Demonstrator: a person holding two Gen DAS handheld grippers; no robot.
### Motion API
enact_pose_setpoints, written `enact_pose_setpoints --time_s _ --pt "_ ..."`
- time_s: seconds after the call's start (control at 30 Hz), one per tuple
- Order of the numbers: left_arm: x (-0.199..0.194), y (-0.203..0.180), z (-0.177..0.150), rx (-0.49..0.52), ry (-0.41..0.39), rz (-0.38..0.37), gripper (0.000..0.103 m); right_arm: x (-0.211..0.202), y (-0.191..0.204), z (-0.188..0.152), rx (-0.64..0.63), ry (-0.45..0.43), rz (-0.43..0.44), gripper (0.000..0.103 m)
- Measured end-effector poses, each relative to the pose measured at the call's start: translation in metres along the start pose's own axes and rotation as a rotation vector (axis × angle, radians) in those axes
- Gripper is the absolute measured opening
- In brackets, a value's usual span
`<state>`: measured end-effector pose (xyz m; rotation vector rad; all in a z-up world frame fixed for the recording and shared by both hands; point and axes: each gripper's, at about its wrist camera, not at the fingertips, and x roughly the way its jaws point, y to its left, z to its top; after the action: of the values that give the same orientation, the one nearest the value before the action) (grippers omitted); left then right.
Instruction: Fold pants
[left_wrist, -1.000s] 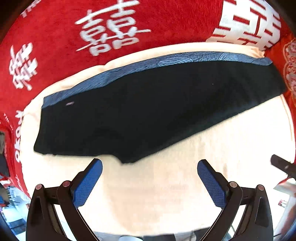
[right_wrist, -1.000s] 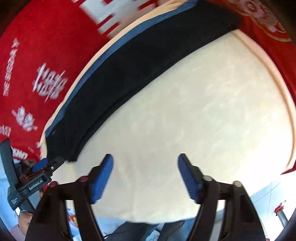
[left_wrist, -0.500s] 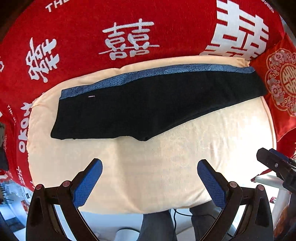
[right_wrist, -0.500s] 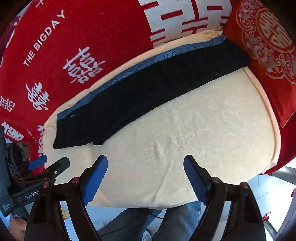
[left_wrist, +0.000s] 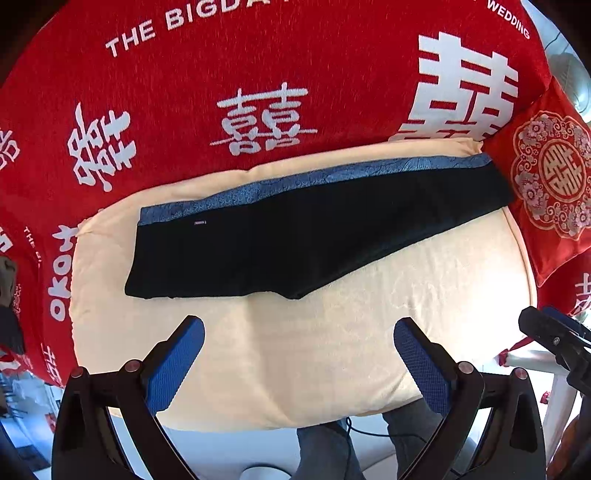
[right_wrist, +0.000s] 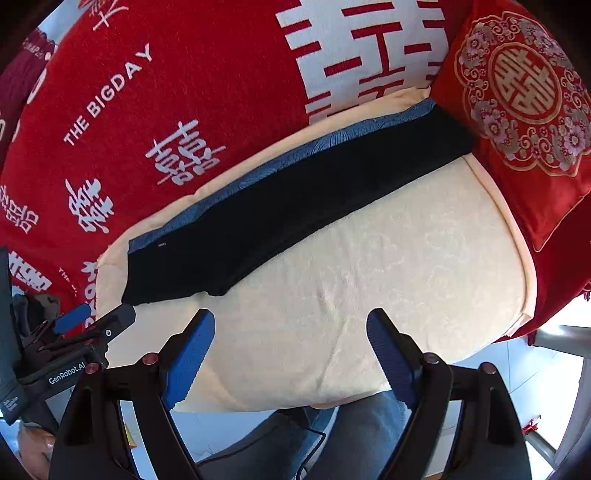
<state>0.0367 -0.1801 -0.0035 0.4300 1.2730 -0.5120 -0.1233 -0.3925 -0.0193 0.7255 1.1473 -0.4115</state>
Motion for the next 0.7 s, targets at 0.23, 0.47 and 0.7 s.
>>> enact_pose_setpoints --time_s 0.23,0.47,0.7 --pt "0.008 -0.022 0.015 0.009 0.008 -0.001 0.103 -0.003 -0.014 0.014 0.001 0.001 0.014 0.087" --pt "0.043 -0.074 0.047 -0.025 0.043 0.017 0.103 0.008 -0.098 0.055 0.104 0.005 0.103 0.087" --pt "0.125 -0.134 0.091 -0.101 0.086 -0.007 0.103 0.072 -0.23 0.134 0.306 -0.017 0.26 0.084"
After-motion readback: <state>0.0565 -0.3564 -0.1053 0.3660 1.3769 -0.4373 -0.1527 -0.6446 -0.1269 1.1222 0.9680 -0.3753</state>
